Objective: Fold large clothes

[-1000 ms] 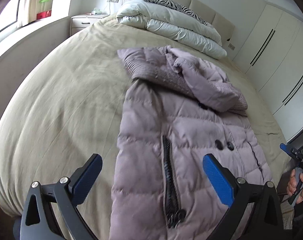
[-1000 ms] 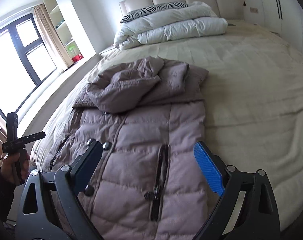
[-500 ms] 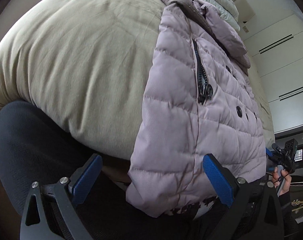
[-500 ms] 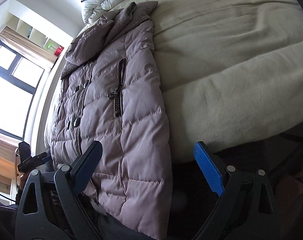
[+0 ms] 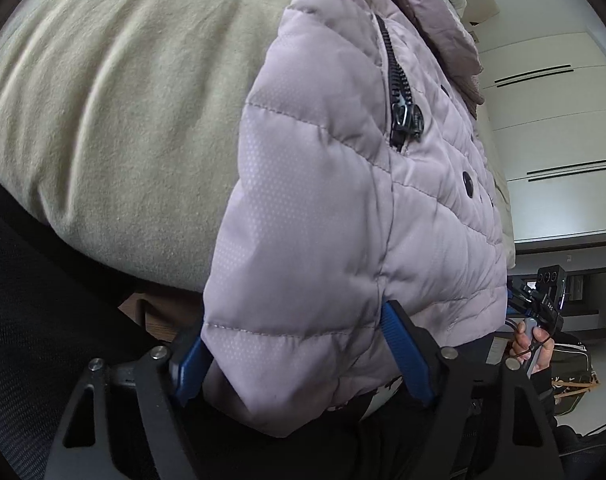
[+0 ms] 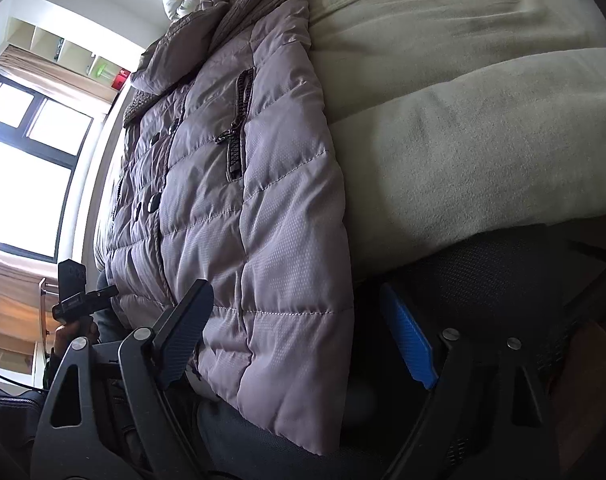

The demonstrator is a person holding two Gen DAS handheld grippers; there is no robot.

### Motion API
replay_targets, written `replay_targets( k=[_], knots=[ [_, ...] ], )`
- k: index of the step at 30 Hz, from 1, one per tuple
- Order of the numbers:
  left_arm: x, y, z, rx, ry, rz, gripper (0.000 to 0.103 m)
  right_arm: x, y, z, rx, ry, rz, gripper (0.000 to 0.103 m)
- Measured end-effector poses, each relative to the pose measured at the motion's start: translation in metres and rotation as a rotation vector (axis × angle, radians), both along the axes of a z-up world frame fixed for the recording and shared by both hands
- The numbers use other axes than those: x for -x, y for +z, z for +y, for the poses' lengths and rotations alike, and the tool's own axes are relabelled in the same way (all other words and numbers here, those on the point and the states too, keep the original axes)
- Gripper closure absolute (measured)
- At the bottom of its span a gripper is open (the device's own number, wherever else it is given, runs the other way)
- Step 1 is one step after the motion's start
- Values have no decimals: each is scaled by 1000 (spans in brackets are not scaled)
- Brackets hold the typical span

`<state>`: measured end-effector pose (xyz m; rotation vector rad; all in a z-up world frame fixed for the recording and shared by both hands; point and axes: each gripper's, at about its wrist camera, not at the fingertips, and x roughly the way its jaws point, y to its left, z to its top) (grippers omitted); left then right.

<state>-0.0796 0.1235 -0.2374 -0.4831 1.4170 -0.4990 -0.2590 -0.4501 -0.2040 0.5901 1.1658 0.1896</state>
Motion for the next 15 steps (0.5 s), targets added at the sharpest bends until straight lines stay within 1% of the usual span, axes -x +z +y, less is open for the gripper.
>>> replay_targets(
  k=[3, 4, 10, 12, 14, 15],
  knots=[
    [2, 0, -2, 24, 6, 2, 30, -1, 0, 2, 9, 16, 32, 18],
    [2, -2, -4, 33, 7, 7, 34, -3, 1, 3, 16, 25, 44, 18],
    [8, 4, -8, 27, -26, -11, 53, -11, 1, 16, 58, 91, 121, 18],
    [10, 6, -12, 31, -29, -14, 56, -11, -1, 20, 64, 110, 138, 22],
    [10, 5, -13, 39, -28, -17, 60, -10, -6, 24, 54, 129, 157, 37],
    [11, 5, -10, 42, -28, -17, 60, -9, -11, 26, 42, 134, 170, 40]
  ],
)
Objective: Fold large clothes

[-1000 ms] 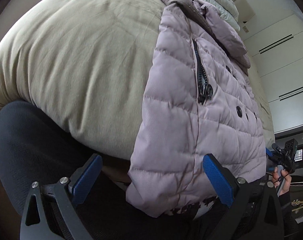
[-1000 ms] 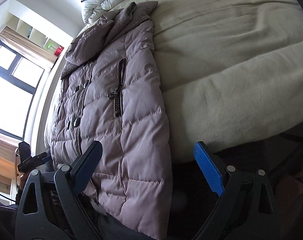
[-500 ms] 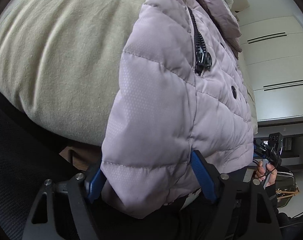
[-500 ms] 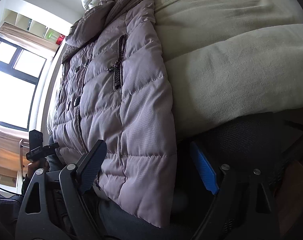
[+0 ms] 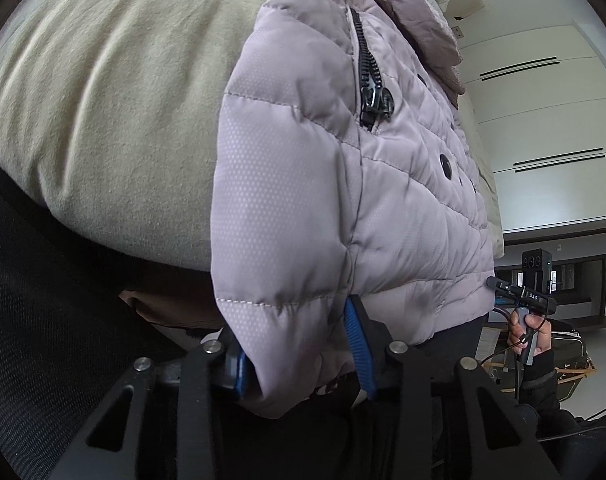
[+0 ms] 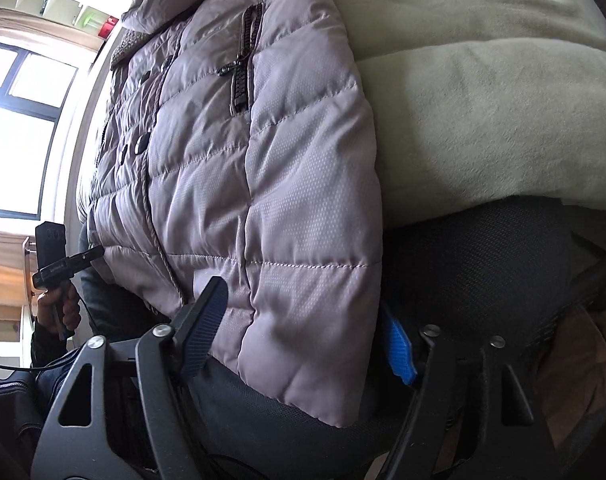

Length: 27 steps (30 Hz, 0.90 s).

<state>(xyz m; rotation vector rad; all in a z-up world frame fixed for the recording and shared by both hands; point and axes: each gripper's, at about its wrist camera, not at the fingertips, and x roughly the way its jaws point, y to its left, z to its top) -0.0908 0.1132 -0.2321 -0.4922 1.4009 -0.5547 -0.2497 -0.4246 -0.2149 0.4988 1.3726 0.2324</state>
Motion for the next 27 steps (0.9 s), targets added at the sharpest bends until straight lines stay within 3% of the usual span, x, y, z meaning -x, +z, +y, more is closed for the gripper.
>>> replay_targets(
  k=[3, 7, 9, 13, 20, 24, 27],
  knots=[
    [2, 2, -2, -5, -9, -8, 69, 2, -7, 4, -17, -6, 9, 51],
    [7, 13, -4, -41, -42, -32, 88, 6, -6, 3, -36, -20, 3, 74],
    [9, 22, -2, -33, -39, -47, 92, 10, -6, 3, -40, -22, -22, 81],
    [8, 45, 1, 73, 9, -81, 94, 10, 15, 6, -48, -29, -125, 92],
    [-13, 120, 17, 399, 112, -257, 94, -9, 91, -1, -141, -70, -381, 94],
    [-39, 145, 28, 525, 193, -324, 94, -33, 135, -18, -209, -137, -533, 94],
    [-65, 162, 33, 557, 241, -379, 94, -61, 166, -22, -172, -166, -636, 94]
  ],
)
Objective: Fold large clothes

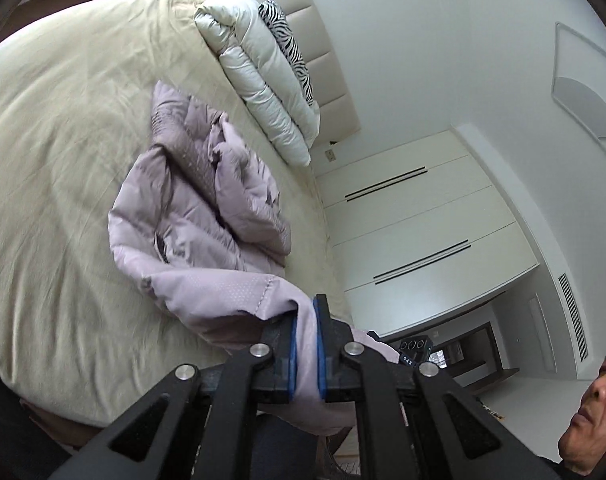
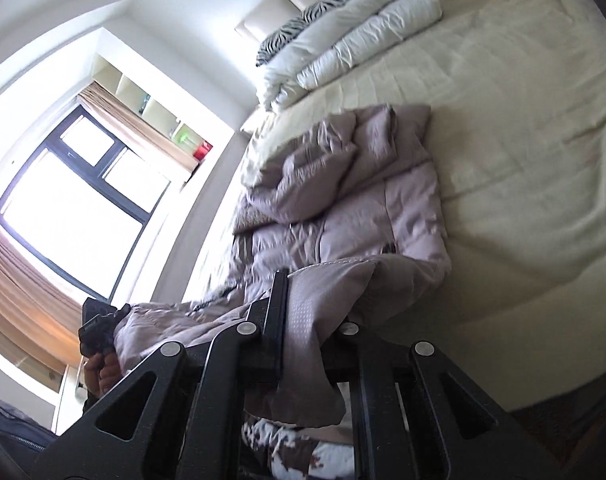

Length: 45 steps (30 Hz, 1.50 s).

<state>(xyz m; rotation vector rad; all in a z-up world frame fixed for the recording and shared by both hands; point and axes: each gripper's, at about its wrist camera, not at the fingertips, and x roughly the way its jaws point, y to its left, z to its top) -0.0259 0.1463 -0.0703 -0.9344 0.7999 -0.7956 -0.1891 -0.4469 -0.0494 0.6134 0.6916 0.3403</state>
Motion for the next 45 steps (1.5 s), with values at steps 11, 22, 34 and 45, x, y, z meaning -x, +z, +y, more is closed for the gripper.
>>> replay_targets(
  k=[11, 22, 34, 45],
  knots=[
    [-126, 26, 12, 163, 134, -42, 94, -144, 61, -18, 83, -176, -124, 94],
    [-274, 16, 3, 128, 215, 9, 95, -331, 41, -33, 150, -280, -38, 95],
    [-392, -75, 9, 21, 287, 204, 93, -505, -65, -31, 176, -301, 145, 94],
    [-388, -72, 2, -26, 329, 168, 22, -544, -154, -74, -203, -223, 213, 82]
  ],
)
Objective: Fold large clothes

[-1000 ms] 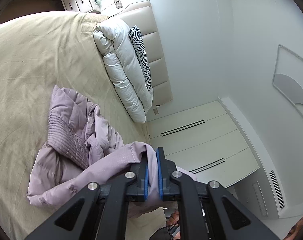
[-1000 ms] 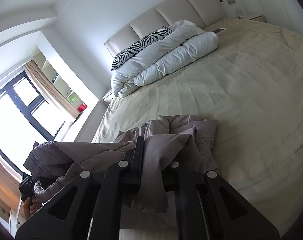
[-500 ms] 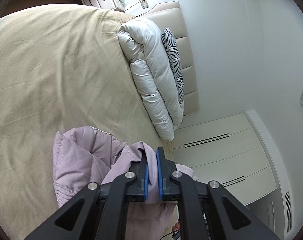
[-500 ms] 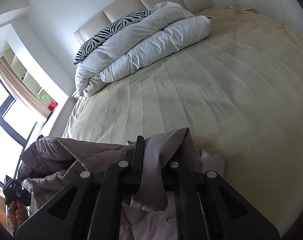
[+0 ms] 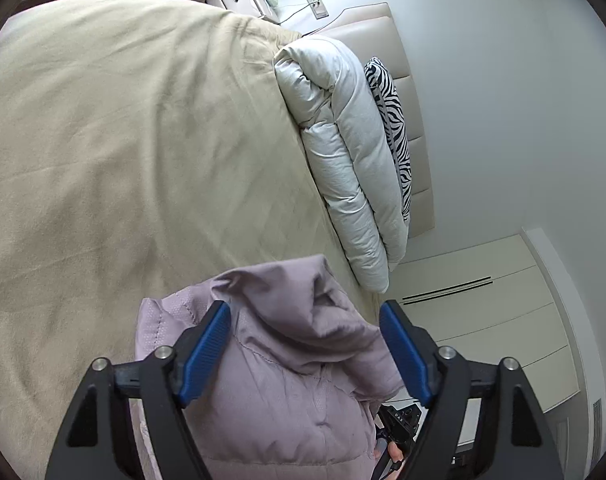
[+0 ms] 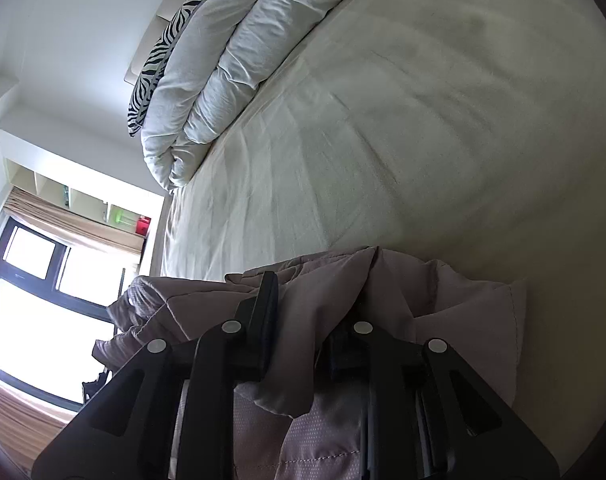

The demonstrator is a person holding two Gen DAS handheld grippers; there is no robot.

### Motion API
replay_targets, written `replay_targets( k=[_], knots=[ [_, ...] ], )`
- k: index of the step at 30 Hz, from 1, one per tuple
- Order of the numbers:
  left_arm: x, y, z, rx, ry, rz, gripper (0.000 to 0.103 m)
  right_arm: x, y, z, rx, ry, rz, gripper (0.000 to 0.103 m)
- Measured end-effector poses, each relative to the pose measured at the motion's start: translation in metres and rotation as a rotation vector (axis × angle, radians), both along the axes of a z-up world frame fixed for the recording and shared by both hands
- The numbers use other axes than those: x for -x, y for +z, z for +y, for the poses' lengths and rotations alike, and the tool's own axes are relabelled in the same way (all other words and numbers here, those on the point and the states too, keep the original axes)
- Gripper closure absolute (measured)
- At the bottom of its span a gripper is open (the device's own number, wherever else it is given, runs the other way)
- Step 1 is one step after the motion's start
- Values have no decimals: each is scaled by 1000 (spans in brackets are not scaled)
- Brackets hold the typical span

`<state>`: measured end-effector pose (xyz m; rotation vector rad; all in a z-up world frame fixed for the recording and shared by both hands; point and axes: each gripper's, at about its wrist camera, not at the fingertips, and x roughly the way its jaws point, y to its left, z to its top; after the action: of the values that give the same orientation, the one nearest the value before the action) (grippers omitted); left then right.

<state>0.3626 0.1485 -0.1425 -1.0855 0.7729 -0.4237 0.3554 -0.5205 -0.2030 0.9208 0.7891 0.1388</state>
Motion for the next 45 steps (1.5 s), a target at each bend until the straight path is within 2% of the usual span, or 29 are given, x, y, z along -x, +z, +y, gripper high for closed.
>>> replay_targets(
  k=[3, 6, 8, 10, 12, 15, 18, 20, 24, 27, 31, 34, 39, 45],
  knots=[
    [23, 29, -7, -100, -4, -66, 21, 8, 8, 0, 19, 14, -26, 76],
    [45, 67, -35, -278, -37, -159, 21, 29, 24, -1, 39, 4, -45, 64],
    [57, 87, -66, -387, -98, -233, 21, 52, 37, -2, 51, -23, -58, 32],
    [64, 96, -101, -487, -171, -277, 21, 68, 51, -2, 122, -86, -68, 23],
    [66, 97, -130, -544, -223, -307, 21, 87, 68, 0, 176, -86, -70, 23],
    [60, 87, -165, -656, -255, -309, 21, 104, 93, 28, 250, 21, -80, 24],
    [46, 70, -194, -781, -262, -287, 21, 110, 112, 86, 426, 156, -88, 37],
    [34, 57, -210, -855, -276, -259, 21, 107, 115, 124, 506, 240, -85, 50],
    [14, 30, -226, -957, -303, -204, 21, 88, 98, 173, 610, 304, -48, 58],
    [3, 21, -230, -993, -306, -204, 21, 72, 85, 183, 686, 272, -24, 59],
    [-19, 7, -234, -1010, -327, -156, 18, 41, 60, 172, 669, 252, 84, 61],
    [-36, -5, -236, -1007, -348, -103, 15, 24, 49, 163, 689, 245, 129, 61],
    [-56, -15, -241, -1021, -365, -63, 11, 5, 36, 155, 731, 234, 156, 61],
    [-64, -27, -246, -1023, -355, -74, 8, -4, 26, 143, 717, 209, 152, 61]
  ],
)
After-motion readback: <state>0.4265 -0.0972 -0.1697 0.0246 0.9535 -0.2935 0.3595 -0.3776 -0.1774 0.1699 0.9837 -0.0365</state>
